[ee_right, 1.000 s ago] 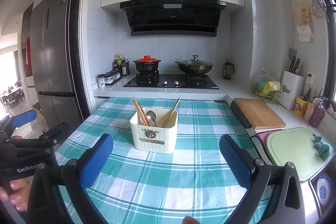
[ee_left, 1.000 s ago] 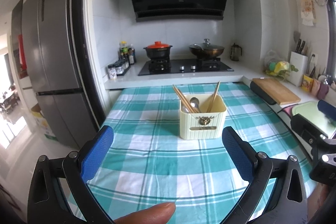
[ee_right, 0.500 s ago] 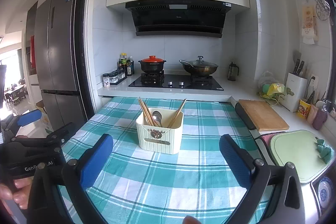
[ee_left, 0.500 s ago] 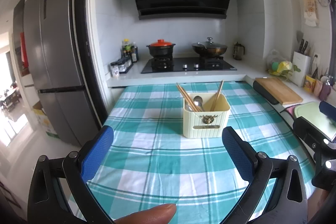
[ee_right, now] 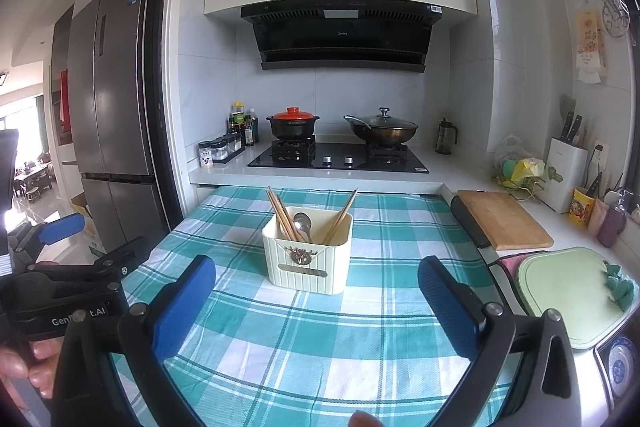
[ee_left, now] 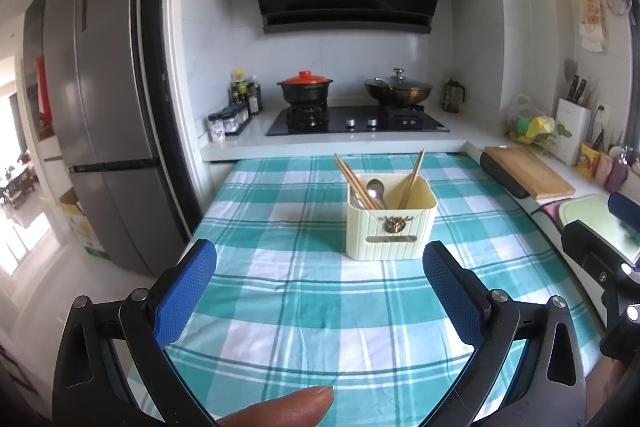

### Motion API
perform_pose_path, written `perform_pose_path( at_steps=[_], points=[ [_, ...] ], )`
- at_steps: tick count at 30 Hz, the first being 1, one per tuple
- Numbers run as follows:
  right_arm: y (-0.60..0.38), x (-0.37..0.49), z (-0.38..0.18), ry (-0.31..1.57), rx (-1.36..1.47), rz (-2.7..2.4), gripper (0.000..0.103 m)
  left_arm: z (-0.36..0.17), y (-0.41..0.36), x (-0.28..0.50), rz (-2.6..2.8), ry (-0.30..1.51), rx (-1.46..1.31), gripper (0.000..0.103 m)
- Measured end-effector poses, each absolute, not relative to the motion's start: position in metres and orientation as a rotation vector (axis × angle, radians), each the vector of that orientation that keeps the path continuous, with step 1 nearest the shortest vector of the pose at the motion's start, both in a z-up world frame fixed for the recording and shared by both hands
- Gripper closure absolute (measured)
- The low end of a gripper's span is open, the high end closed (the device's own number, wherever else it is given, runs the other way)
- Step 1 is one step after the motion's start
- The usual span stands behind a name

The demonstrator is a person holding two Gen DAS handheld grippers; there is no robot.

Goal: Organize utensils

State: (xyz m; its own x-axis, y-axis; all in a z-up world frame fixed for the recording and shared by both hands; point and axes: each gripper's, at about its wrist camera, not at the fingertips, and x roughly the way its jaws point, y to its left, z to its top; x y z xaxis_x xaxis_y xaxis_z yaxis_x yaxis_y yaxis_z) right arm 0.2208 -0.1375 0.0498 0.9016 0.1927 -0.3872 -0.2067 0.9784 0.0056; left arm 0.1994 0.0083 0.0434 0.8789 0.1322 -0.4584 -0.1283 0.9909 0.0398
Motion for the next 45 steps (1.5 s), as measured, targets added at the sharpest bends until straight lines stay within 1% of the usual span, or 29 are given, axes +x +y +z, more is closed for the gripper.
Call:
perform_pose_path(
  at_steps=[45],
  points=[
    [-0.1330, 0.2198, 0.0475, 0.405, -0.041, 0.223, 0.000, 0.0419, 0.0031, 0.2016, 0.127, 0.488, 0.012, 0.000]
  ],
)
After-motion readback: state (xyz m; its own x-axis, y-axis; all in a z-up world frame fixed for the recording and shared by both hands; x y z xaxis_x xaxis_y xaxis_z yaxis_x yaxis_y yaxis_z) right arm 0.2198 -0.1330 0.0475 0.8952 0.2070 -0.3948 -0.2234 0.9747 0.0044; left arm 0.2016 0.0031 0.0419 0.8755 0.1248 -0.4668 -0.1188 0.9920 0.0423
